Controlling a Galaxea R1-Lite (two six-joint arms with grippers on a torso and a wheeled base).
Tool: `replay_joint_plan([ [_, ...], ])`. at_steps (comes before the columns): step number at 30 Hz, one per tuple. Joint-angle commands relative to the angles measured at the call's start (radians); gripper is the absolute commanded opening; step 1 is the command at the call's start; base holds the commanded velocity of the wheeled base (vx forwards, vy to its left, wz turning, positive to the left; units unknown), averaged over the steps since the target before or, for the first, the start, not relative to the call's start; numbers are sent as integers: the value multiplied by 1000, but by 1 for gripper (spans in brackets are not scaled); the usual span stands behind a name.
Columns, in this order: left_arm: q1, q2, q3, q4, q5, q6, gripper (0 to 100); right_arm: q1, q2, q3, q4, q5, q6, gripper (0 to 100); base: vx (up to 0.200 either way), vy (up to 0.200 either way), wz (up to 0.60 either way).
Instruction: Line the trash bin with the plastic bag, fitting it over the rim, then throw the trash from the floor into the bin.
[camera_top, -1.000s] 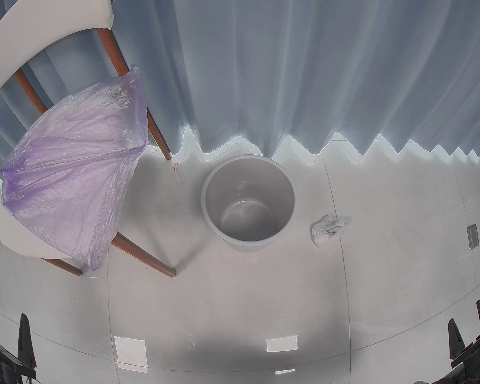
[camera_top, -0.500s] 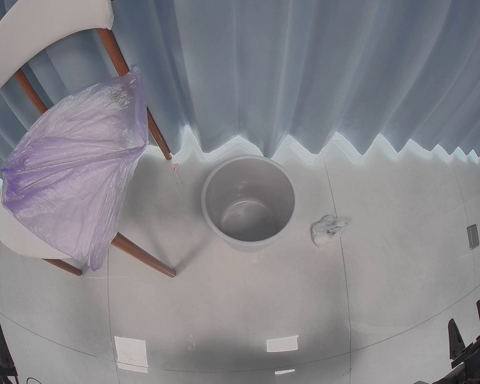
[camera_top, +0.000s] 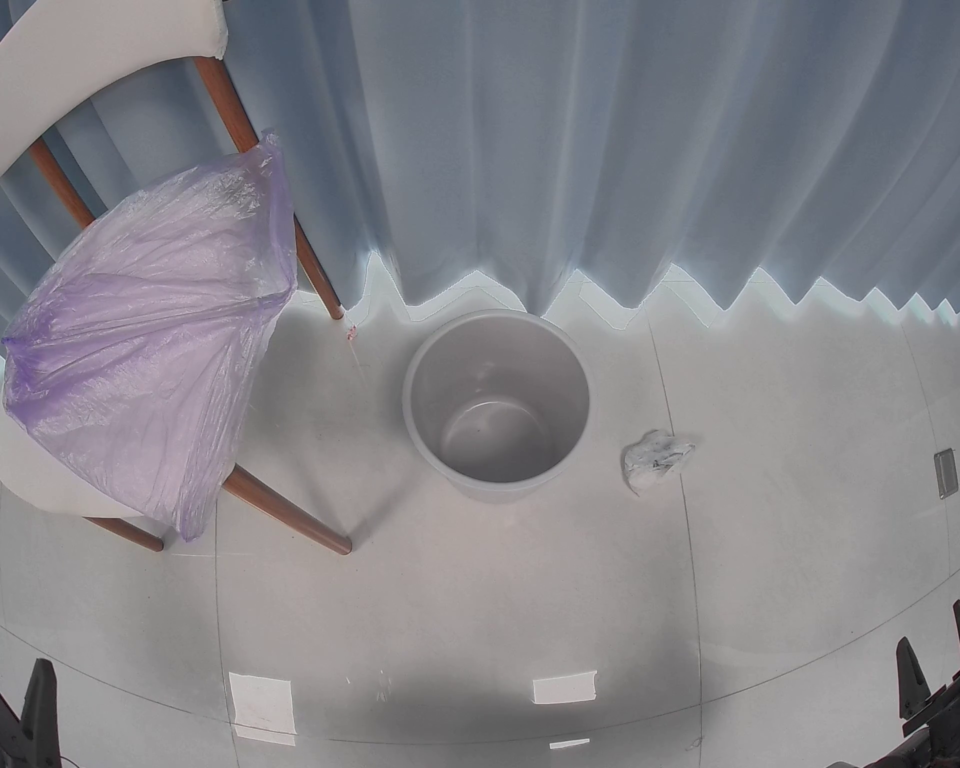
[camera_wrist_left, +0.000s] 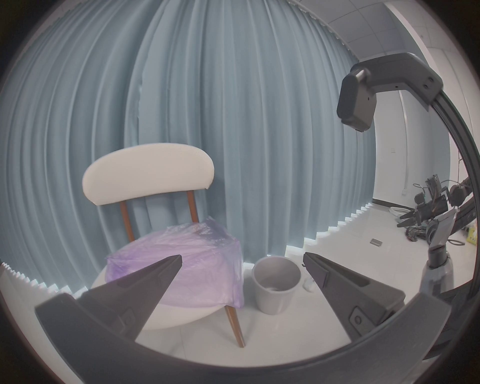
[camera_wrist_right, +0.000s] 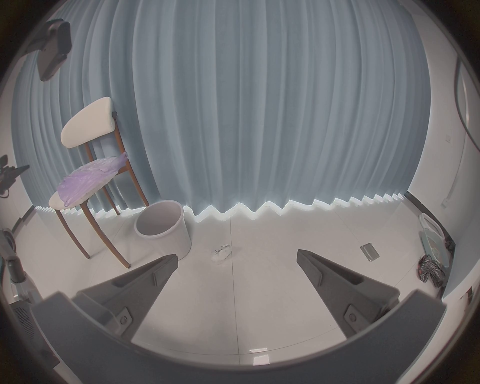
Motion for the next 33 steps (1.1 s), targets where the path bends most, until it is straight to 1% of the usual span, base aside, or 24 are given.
replay_joint_plan([
  [1,1,257,-127,48,-47,1,100,0,-18,18,-1,0,0,100,0,0,0],
  [3,-7,337,-166,50,-48,5,100,0,-18,18,-1,0,0,100,0,0,0],
  [5,-7,369,-184,50,-50,7,100,0,-18,18,-1,0,0,100,0,0,0],
  [7,-7,441,-227,54,-47,45,100,0,-18,18,-1,0,0,100,0,0,0],
  [10,-15,498,-242,53,-53,175,100,0,-18,18,-1,0,0,100,0,0,0],
  [12,-38,521,-273,57,-67,228,100,0,-18,18,-1,0,0,100,0,0,0],
  [15,-50,602,-345,59,-71,235,100,0,-18,18,-1,0,0,100,0,0,0],
  [16,-50,602,-345,59,-71,235,100,0,-18,18,-1,0,0,100,0,0,0],
  [17,-54,659,-397,59,-67,243,100,0,-18,18,-1,0,0,100,0,0,0],
  [18,-54,683,-416,59,-64,243,100,0,-18,18,-1,0,0,100,0,0,0],
  [22,-56,723,-425,59,-59,249,100,0,-18,18,-1,0,0,100,0,0,0],
  [25,-78,780,-434,57,-21,332,100,0,-18,18,-1,0,0,100,0,0,0],
  [26,-90,797,-439,56,-2,364,100,0,-18,18,-1,0,0,100,0,0,0],
  [28,-120,821,-445,57,-1,409,100,0,-18,18,-1,0,0,100,0,0,0],
  [31,-229,855,-439,59,33,452,100,0,-18,18,-1,0,0,100,0,0,0],
  [32,-260,867,-439,57,55,461,100,0,-18,18,-1,0,0,100,0,0,0],
  [33,-315,884,-437,57,104,476,100,0,-18,18,-1,0,0,100,0,0,0],
])
